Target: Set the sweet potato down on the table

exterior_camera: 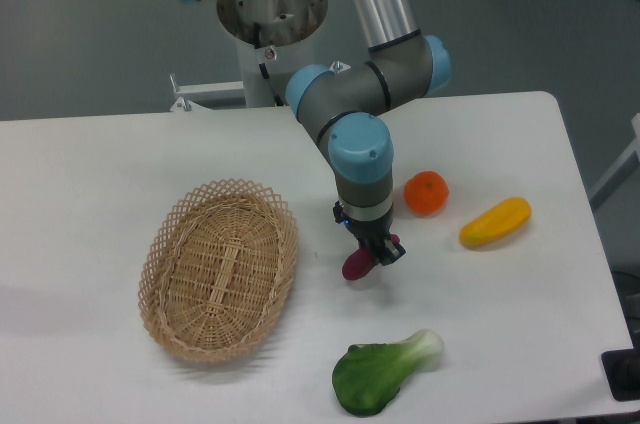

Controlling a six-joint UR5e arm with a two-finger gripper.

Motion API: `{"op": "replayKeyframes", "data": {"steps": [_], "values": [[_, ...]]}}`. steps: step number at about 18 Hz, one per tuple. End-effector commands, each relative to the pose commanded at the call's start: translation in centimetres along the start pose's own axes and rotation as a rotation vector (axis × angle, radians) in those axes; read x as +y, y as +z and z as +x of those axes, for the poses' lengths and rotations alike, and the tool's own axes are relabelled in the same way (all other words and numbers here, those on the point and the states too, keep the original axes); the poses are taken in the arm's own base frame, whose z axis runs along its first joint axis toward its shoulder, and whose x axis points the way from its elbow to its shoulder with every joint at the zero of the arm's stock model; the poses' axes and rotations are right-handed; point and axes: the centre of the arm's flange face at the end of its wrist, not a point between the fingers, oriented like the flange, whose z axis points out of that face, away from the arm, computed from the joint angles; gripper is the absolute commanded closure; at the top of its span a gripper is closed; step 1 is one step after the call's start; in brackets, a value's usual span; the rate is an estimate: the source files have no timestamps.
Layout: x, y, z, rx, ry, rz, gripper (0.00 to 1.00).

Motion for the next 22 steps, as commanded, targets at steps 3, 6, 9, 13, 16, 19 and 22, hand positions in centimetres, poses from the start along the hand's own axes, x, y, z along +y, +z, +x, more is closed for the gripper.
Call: {"op": "replayKeyframes", "data": {"steps": [3,6,9,13,16,19,22], "values": [[0.4,-2.7,-1.8,-0.055,-0.02,0.007,0.0],[1.7,-6.3,-4.0,-0.124,-0.153,0.031,0.0],[2.7,-9.5,-6.5,-0.189,-0.239,0.049,0.0],[5.9,-14.0,-9.9,-0.267,-0.328,0.057,0.0],[7.8,-16.8,-12.0,-0.264,-0.342,0.047,0.0],[11.3,-18.1,-13.4,-0.243,-0.292,0.039,0.0],[15.4,-19.2,-13.1,-0.204,-0.211,0.057,0.0]]}}
